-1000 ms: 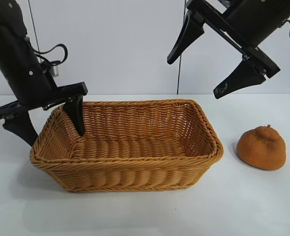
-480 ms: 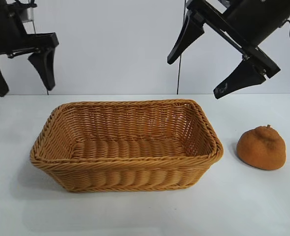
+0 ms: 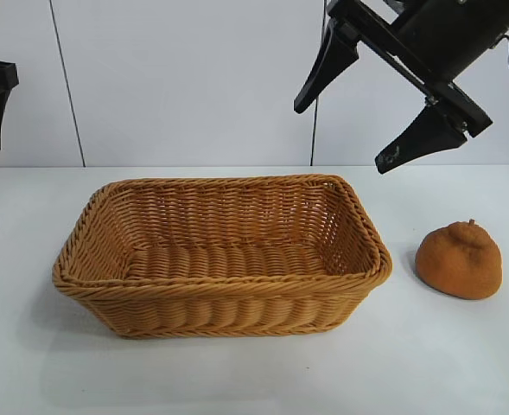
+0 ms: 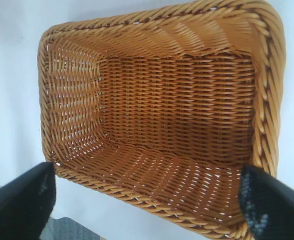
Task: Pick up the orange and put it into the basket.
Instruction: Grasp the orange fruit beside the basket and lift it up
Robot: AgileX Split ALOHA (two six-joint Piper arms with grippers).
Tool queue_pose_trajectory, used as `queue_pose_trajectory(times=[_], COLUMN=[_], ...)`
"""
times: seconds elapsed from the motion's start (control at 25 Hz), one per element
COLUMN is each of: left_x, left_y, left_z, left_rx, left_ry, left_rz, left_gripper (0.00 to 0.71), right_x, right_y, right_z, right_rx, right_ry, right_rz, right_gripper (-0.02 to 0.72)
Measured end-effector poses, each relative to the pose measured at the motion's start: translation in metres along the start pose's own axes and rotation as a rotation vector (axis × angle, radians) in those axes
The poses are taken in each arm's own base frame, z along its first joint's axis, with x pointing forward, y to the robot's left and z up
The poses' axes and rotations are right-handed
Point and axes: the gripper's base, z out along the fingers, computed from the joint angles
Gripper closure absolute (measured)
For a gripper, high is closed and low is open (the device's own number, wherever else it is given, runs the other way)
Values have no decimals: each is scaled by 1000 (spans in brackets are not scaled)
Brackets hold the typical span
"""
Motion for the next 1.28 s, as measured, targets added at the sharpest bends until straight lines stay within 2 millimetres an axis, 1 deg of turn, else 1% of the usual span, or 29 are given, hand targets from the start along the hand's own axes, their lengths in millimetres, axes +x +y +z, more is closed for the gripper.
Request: queue_pose_trajectory(times=[0.08, 0.12, 0.2, 0.24, 0.36, 0.4, 0.52, 0.64, 0.76, 0.88, 1.08, 1.24, 1.28], left_x=[8, 14, 27, 36, 68, 80, 122, 166, 207, 241, 287, 316, 320], left_y=[-1, -2, -1, -1, 1, 2, 4, 7, 10, 12, 15, 17, 17], left_z=[-14, -18, -29, -31, -46, -47, -60, -64, -63, -62, -60, -55, -56], left_rx=[19, 24, 26, 25, 26, 24, 24, 24, 23, 26, 33, 37, 38], left_ry=[-21, -21, -29, -22, -22, -13, -19, -21, -32, -101, -269, -364, -389], left_rz=[-3, -3, 0, 2, 7, 11, 19, 22, 22, 23, 26, 34, 37], left_gripper=[79, 79, 79, 79, 79, 79, 79, 79, 79, 79, 79, 79, 79], right_x=[0, 0, 0, 0, 0, 0, 0, 0, 0, 0, 0, 0, 0], right_y=[0, 0, 0, 0, 0, 0, 0, 0, 0, 0, 0, 0, 0], right_z=[0, 0, 0, 0, 0, 0, 0, 0, 0, 0, 0, 0, 0], right_rx=[0, 0, 0, 0, 0, 0, 0, 0, 0, 0, 0, 0, 0], right_ry=[0, 0, 0, 0, 0, 0, 1, 1, 1, 1, 1, 1, 1], right_rz=[0, 0, 0, 0, 0, 0, 0, 0, 0, 0, 0, 0, 0], right_gripper=[21, 21, 21, 21, 21, 21, 21, 21, 21, 21, 21, 21, 21])
